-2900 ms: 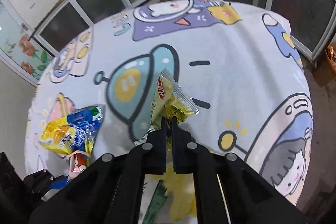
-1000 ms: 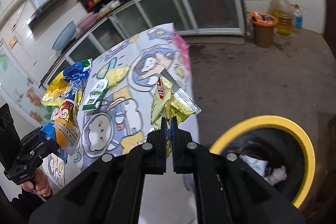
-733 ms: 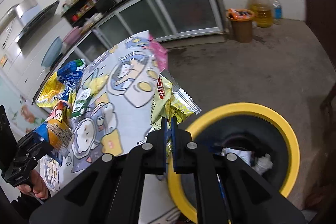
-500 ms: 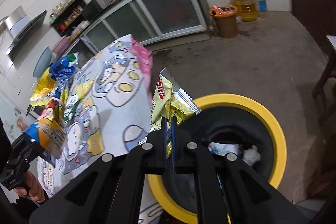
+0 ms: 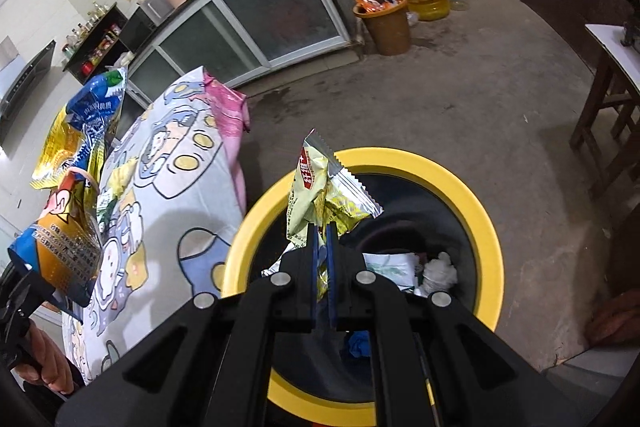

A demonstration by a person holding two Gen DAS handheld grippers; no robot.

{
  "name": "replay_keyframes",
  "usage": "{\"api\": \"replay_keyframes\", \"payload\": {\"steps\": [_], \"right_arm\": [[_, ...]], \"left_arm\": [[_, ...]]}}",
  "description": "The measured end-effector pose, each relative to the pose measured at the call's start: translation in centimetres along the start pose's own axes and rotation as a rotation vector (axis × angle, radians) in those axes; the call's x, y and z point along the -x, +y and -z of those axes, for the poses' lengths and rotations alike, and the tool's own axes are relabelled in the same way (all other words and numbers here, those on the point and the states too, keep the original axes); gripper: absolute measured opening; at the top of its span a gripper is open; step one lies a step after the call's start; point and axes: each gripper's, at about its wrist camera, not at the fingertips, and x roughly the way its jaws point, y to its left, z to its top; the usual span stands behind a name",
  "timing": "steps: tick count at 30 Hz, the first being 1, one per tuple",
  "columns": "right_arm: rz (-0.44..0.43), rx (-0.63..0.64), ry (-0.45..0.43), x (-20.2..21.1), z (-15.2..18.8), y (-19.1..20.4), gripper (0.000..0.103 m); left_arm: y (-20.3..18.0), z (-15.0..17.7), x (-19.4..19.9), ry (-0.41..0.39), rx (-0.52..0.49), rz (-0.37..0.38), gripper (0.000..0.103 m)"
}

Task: Collect trash
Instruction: 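Carry both wrappers over the bin and open both tools to drop them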

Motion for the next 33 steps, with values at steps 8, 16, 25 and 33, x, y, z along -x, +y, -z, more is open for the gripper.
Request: {"api": "replay_keyframes", "payload": {"steps": [8, 16, 25, 33], "right_arm": [[0.027, -0.019, 0.014, -0.8, 0.2, -1.4, 0.005], [0.057, -0.031, 0.029, -1.5, 0.7, -2.1, 0.005], [0.087, -0.086, 0.071, -2.2, 0.9, -3.6, 0.019], [0.123, -0.173, 0.061, -1.2, 1.4, -5.6, 0.053]], "left_arm": [[-0.7, 0.0, -2.2, 0.026, -0.014, 0.008, 0.041], [-0.8, 0.2, -5.1, 0.074, 0.013, 0.044, 0.042], [-0.2, 0.3, -6.1, 0.095, 0.081, 0.088, 0.06], [1.7, 0.5, -4.7, 0.055, 0.159, 0.063, 0.09]]}}
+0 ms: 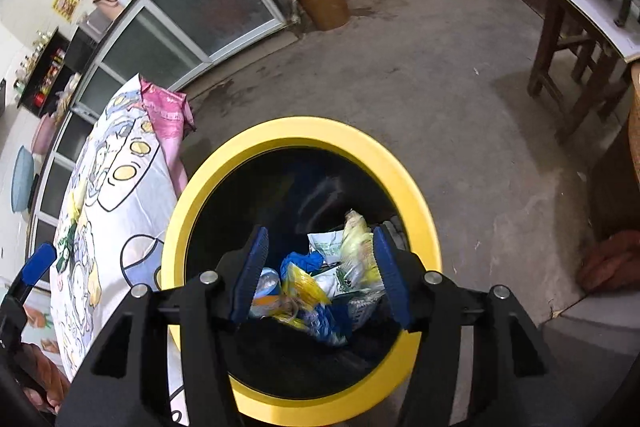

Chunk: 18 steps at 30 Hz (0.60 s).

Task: Collect trash
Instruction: 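Carry both wrappers over the bin and open both tools to drop them, then move both tools back over the remaining trash on the table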

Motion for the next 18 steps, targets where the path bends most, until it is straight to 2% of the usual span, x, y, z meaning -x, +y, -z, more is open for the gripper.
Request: {"api": "replay_keyframes", "payload": {"steps": [4, 11, 15, 17, 18], "right_arm": [[0.001, 0.006, -0.009, 0.7, 0.2, 0.1, 0.053], [-0.016, 0.071, -0.041, 1.8, 0.5, 2.2, 0.053], [-0.037, 0.177, -0.072, 2.3, 0.8, 5.1, 0.054], [-0.048, 0.233, -0.088, 2.5, 0.7, 6.7, 0.057], [-0.06, 0.276, -0.101, 2.5, 0.8, 8.1, 0.058]], "left_arm": [[1.4, 0.2, 1.3, -0.014, 0.035, -0.015, 0.09], [5.0, 1.4, 5.1, -0.054, 0.07, -0.098, 0.09], [8.4, 3.2, 9.2, -0.091, 0.072, -0.24, 0.09], [10.2, 4.2, 11.6, -0.101, 0.079, -0.308, 0.091], [11.6, 5.0, 13.2, -0.105, 0.089, -0.364, 0.092]]}}
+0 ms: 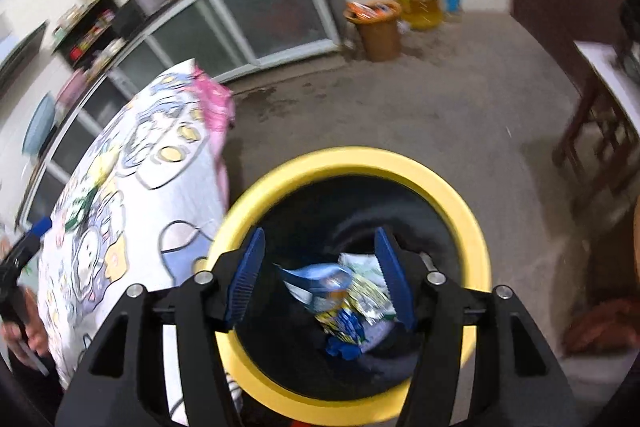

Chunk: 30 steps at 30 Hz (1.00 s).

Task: Collect trash
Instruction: 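Move both tools back over the remaining trash on the table, then grasp the green milk carton with the left tool while the right tool grasps the yellow plastic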

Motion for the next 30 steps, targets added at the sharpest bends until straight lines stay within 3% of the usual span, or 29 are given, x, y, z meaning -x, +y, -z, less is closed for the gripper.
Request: {"api": "replay_keyframes", "payload": {"steps": [5, 8, 13, 18, 25, 30], "right_arm": [[-0.068, 0.173, -0.019, -1.2, -1.5, 6.3, 0.063], [-0.118, 0.269, -0.015, -2.4, -2.4, 10.8, 0.063], [-0.209, 0.411, 0.004, -5.1, -4.0, 18.8, 0.064], [-0.27, 0.557, 0.031, -7.9, -5.5, 26.5, 0.065], [-0.363, 0.63, 0.107, -12.4, -7.9, 34.4, 0.066], [-0.37, 0.663, 0.171, -16.8, -9.1, 38.8, 0.066]], "left_arm": [[6.7, 1.2, 3.4, -0.008, 0.044, -0.171, 0.093], [10.6, 1.8, 4.3, 0.029, 0.06, -0.246, 0.094], [13.3, 1.7, 3.9, 0.049, 0.045, -0.289, 0.094], [16.5, 1.3, 2.5, 0.07, 0.126, -0.27, 0.094], [18.3, 0.5, 0.2, 0.093, 0.126, -0.282, 0.094], [19.4, 0.1, -1.5, 0.118, 0.147, -0.29, 0.094]]}}
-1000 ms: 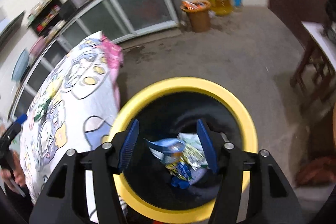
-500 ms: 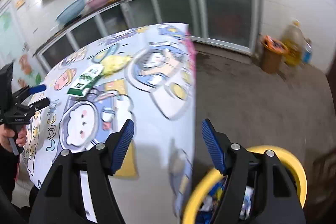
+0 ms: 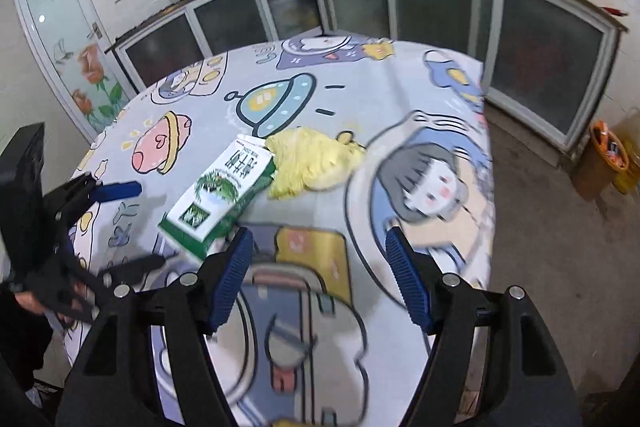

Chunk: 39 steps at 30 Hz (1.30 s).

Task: Collect trash
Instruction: 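Grasp the green milk carton with the left tool while the right tool grasps the yellow plastic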

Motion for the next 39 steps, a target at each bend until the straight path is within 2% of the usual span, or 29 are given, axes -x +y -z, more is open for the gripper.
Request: {"api": "replay_keyframes", "payload": {"steps": [7, 19, 23, 26, 27, 30, 35, 36, 39], "right_arm": [[-0.052, -0.124, 0.077, -5.5, -3.8, -0.9, 0.066], [-0.008, -0.244, 0.163, -11.8, -6.0, -3.3, 0.065], [-0.008, -0.277, 0.192, -13.1, -5.6, -3.7, 0.056], [-0.008, -0.276, 0.202, -13.6, -5.5, -3.4, 0.044], [-0.005, -0.268, 0.207, -13.7, -5.5, -3.2, 0.039], [0.056, -0.25, 0.225, -14.1, -5.7, -2.9, 0.007], [0.006, -0.296, 0.191, -12.8, -6.0, -3.8, 0.005], [0.001, -0.302, 0.175, -12.2, -6.0, -3.7, 0.005], [-0.007, -0.297, 0.153, -10.8, -6.2, -3.1, 0.005]], "left_arm": [[0.7, -0.8, -2.1, 0.024, 0.035, 0.001, 0.094], [2.3, -1.4, -5.9, 0.092, 0.084, 0.011, 0.094], [3.0, -1.5, -7.3, 0.113, 0.12, 0.033, 0.094], [3.4, -1.5, -8.0, 0.122, 0.142, 0.064, 0.083], [3.4, -1.5, -8.2, 0.126, 0.145, 0.074, 0.069], [3.2, -1.4, -8.5, 0.121, 0.132, 0.066, 0.068], [3.4, -1.4, -7.5, 0.102, 0.129, 0.068, 0.066], [3.6, -1.4, -7.1, 0.097, 0.132, 0.059, 0.039], [4.5, -1.4, -5.8, 0.095, 0.176, 0.097, 0.034]]}}
